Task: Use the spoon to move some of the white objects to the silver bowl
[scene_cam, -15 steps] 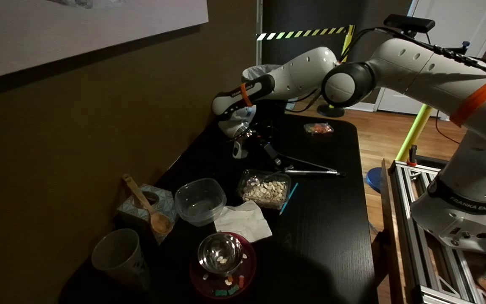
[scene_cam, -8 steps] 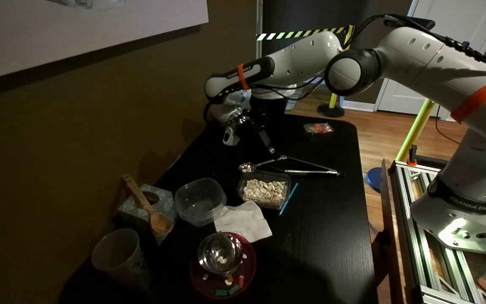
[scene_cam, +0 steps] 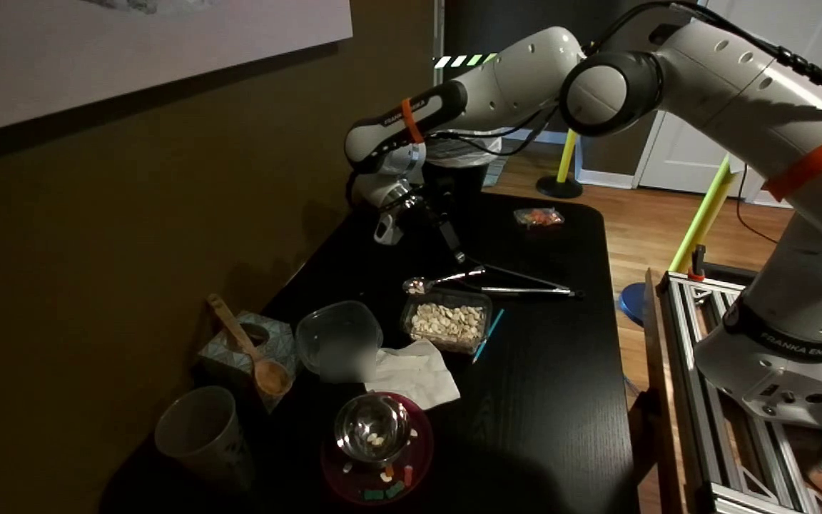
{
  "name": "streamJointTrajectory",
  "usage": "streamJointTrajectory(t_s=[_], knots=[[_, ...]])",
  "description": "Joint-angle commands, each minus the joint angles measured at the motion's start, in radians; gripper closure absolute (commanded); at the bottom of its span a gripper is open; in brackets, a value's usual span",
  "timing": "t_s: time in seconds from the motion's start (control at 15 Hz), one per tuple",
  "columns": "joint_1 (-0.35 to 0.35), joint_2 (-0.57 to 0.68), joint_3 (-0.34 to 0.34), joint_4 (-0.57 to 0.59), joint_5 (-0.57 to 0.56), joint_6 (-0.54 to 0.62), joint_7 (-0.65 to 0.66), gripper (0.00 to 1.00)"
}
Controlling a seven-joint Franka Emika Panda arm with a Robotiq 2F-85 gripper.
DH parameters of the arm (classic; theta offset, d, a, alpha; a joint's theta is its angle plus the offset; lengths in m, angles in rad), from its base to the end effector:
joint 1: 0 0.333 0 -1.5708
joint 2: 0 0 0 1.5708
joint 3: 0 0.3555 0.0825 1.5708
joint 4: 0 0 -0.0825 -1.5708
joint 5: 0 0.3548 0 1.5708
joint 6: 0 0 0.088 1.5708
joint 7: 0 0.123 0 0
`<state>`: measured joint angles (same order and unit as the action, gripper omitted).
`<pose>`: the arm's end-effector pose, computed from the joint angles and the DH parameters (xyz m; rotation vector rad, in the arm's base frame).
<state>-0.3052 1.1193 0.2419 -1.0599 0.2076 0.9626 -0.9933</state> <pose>0.6144 -0.0549 0.1741 -1.7543 -0.9006 0.8715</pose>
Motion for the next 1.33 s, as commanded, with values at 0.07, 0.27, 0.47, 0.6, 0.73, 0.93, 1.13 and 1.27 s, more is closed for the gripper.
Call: streamJointTrajectory(t_s=[0.07,0.27,0.47,0.6,0.73,0.93,1.13,1.27], knots=[[0.023,-0.010,-0.041,-0.006,0.022,-0.007,-0.020,0.96],[0.020,-0.008,-0.044,-0.014,0.029,-0.018,-0.023,0.99],[0.019,-0.032,-0.052,-0.060,0.029,-0.032,-0.047,0.99],[0.019,-0.039,-0.055,-0.080,0.045,-0.038,-0.042,0.99],[0.016,-0.054,-0.051,-0.118,0.078,-0.032,-0.033,0.99],[0.021,-0.120,-0.049,-0.234,0.108,0.008,-0.056,0.99],[0.033,-0.209,-0.054,-0.360,0.119,0.055,-0.092,0.99],[0.040,-0.281,-0.055,-0.454,0.120,0.093,-0.130,0.99]])
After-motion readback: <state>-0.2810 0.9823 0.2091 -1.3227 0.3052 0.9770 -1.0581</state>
